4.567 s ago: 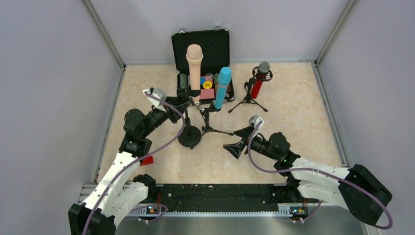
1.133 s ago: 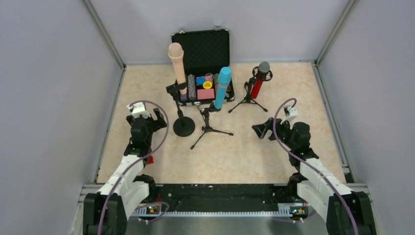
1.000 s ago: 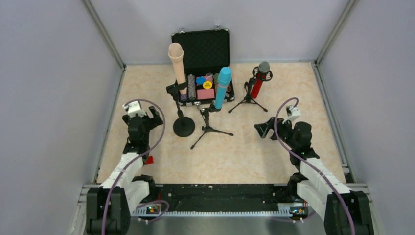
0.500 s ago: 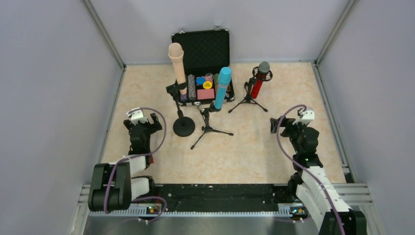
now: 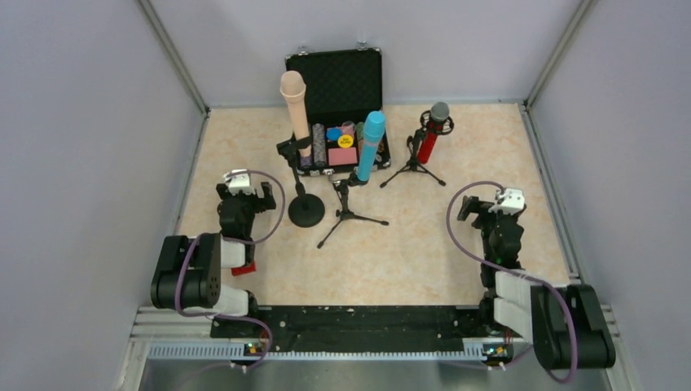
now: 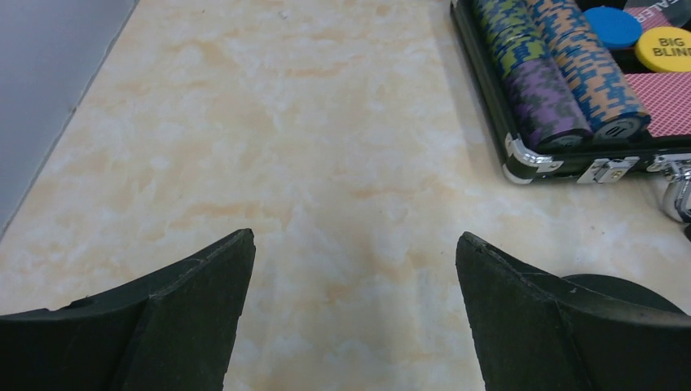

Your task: Attach the microphones to the stand

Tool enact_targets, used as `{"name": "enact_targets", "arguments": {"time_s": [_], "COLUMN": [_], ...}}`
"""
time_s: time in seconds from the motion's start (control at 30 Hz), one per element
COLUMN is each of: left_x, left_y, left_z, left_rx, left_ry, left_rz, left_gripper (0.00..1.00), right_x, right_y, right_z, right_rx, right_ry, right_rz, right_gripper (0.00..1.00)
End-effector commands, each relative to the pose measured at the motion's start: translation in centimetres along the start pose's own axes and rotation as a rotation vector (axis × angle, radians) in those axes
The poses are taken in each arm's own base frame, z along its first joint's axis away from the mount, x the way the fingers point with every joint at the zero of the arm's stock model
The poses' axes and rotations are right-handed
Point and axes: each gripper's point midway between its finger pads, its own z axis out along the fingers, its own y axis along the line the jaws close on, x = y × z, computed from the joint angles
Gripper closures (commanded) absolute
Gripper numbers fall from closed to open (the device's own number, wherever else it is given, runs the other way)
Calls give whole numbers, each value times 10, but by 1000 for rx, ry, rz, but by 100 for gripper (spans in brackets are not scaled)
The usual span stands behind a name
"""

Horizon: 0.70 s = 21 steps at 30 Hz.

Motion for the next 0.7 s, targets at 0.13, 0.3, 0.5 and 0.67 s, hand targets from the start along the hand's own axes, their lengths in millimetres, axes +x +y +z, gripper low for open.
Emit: {"name": "enact_targets", "arguments": {"time_s": [0.13,0.3,0.5,0.67], "left_x": [-25,-23,-22,-22], "left_y": [-6,2,7,7], "left_z": [6,19,19,19], "left_rx": [43,-6,-38,-37], "left_ry": [-89,-42,-31,-32], "left_rz": [37,-2,-10,-10], "left_gripper": [1,1,1,1], "right_x": [-40,-48,-28,-33], "right_y": [-5,-4,-12,-8], "right_z": [1,-15,-22,-6], "right_rx": [7,7,54,44], "right_ry": [-244,-273,-154,-152], "right_rz": [-32,23,14,-34], "right_gripper": [2,3,2,3]}}
